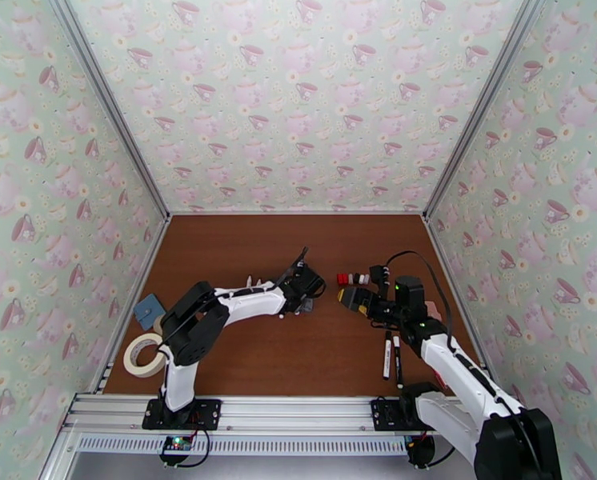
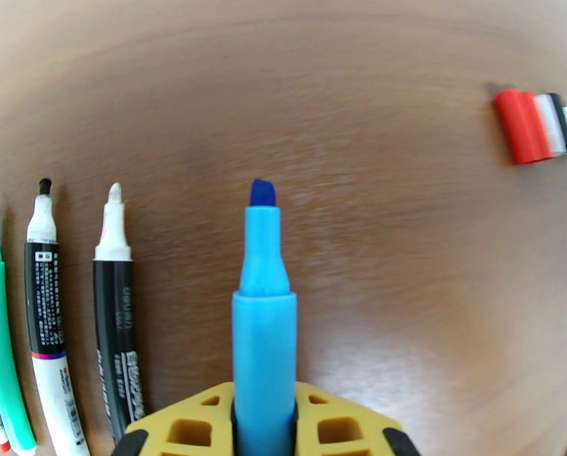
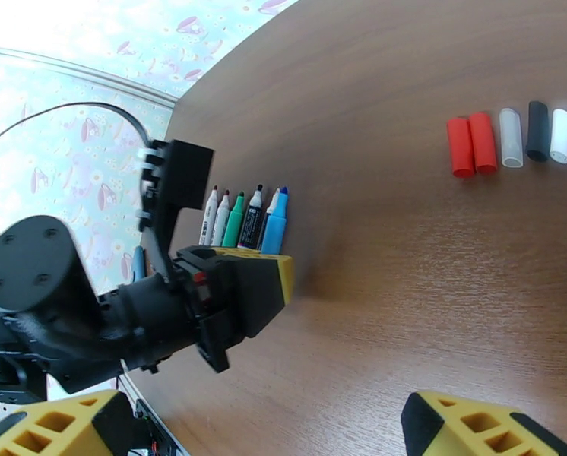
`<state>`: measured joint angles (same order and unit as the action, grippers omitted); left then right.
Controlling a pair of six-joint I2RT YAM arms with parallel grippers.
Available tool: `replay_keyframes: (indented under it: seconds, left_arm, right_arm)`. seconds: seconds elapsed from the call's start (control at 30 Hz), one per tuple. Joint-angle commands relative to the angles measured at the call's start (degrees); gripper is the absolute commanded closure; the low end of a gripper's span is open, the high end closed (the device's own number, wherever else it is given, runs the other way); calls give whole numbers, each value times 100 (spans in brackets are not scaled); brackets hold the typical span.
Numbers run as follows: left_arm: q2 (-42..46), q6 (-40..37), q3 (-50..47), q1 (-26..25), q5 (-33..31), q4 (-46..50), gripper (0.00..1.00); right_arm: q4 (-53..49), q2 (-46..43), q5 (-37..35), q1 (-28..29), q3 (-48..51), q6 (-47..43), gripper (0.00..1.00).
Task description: Open the pen caps
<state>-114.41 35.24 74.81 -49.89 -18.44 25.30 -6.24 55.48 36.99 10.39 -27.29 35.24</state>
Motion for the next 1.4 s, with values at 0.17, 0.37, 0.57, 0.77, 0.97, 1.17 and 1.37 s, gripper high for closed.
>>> replay_keyframes:
  seconds: [0.17,0.37,0.57,0.77,0.97,1.17,1.37]
  left_arm:
    - [-246,4,219,150,-320,160,81]
    - [-377,4,269,200,-279,155,78]
    - [-400,33,271,200,-294,177,73]
    - [-278,18,262,199,-367,219,64]
    - [25,-9,304,189,-518,424,63]
    - [512,33,204,175,-521,556,62]
    - [1308,-107,-412,137,152,-144,61]
  right_arm:
    - [-51,-84,-270,29,92,26,0]
    - [-141,-103,-368,24,62,28,0]
    - [-136,57,-333,22,47,52,0]
    - [-165,-10,-356,24,70,22,0]
    - [-626,-108,-732,24,-11,-86,0]
    - [-1605,-346,-1615,24,-245,-123,1]
    - [-2600,-630,-2494,24,-475,-16,9]
